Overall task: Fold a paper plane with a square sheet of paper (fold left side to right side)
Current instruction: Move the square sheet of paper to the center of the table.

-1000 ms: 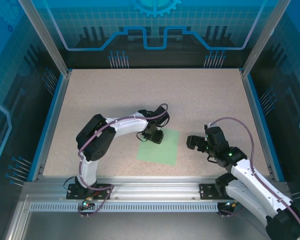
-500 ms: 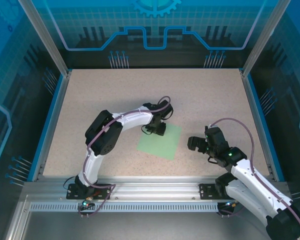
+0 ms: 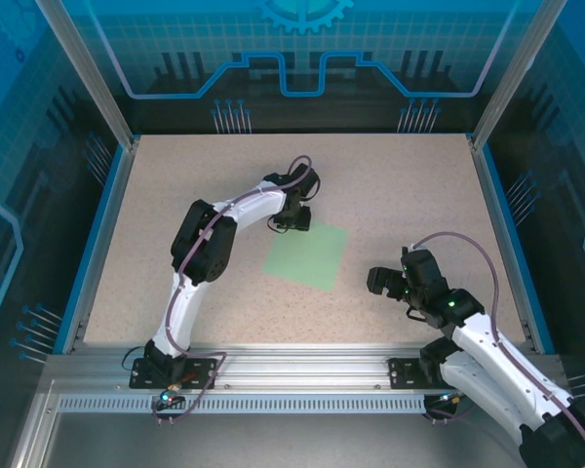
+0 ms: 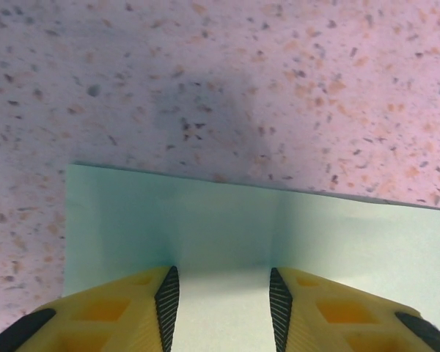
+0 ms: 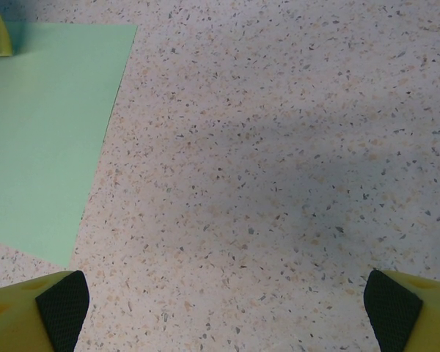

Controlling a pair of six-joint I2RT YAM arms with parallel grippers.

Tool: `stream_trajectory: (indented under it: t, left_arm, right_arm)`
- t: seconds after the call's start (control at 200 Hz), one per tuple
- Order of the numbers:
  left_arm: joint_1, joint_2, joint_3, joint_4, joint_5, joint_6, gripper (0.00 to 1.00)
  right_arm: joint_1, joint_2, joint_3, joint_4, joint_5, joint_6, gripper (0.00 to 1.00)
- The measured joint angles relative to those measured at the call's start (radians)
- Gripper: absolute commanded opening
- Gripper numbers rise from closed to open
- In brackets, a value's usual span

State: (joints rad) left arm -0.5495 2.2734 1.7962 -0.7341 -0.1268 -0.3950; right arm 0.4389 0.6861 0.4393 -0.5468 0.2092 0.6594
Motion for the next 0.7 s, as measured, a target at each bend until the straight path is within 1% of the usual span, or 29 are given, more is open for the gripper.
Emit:
stream_trajectory:
  t: [0.205,0.345,0.54,0.625,0.7]
  left_arm:
    - [0.005,-0.031,-0.017,0.002,0.036,0.002,0.47]
    - [0.007,-0.151,-0.087,0.014,0.066,0.003,0.47]
    - [0.027,-0.378,-0.283,0.072,0.164,0.000,0.49]
    - [0.035,-0.429,-0.383,0.102,0.216,-0.001,0.50]
    - [0.040,-0.436,-0.459,0.125,0.254,-0.012,0.50]
  right_arm:
    - [0.000,0.031,0.005,0.002,-0.011,-0.005,1.00]
    - [0.000,0.127,0.051,0.023,-0.032,-0.017,1.00]
    - [0.017,0.341,0.169,0.122,-0.058,-0.043,1.00]
    - [0.032,0.462,0.237,0.163,-0.063,-0.051,1.00]
    - [0.044,0.577,0.309,0.197,-0.064,-0.058,1.00]
